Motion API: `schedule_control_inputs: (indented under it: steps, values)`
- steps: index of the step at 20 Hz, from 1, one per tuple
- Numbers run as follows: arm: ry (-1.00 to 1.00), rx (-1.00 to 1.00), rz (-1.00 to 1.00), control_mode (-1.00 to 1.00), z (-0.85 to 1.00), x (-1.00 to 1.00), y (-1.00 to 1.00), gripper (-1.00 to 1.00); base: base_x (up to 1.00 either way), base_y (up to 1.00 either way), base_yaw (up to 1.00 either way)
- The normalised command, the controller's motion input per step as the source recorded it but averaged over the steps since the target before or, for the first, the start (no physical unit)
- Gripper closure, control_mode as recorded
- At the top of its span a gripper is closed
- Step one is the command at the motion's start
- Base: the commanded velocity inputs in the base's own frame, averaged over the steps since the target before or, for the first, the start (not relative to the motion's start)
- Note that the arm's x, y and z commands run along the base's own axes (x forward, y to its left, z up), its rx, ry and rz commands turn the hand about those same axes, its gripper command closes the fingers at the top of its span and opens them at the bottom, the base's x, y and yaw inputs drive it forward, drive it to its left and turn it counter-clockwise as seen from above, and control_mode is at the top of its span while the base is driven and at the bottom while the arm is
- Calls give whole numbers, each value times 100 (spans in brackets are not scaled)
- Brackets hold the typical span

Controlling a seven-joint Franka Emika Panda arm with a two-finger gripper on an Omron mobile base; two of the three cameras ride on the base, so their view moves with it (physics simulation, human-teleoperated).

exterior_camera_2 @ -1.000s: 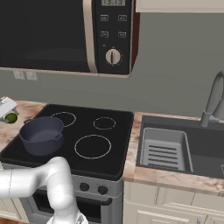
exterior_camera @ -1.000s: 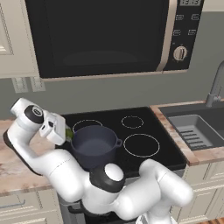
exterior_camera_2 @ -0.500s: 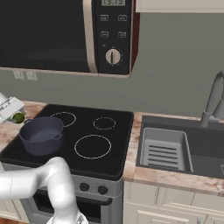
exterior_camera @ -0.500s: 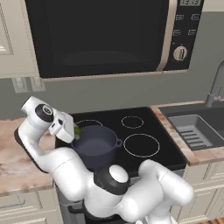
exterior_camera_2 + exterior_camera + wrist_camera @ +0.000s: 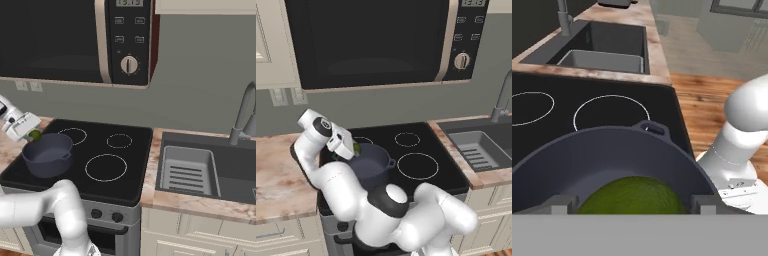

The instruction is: Turn on the burner for the pot on the stove. Wait thirty seconds for the pot to heat up. Then add the lime to the pot.

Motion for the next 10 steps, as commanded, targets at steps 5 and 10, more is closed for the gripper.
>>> schedule_control_inputs:
  steps: [5, 10]
  values:
    - [0, 0, 0, -100, -17, 39, -18, 100, 0, 0, 0]
    - [0, 0, 0, -100, -6, 30, -1, 100, 0, 0, 0]
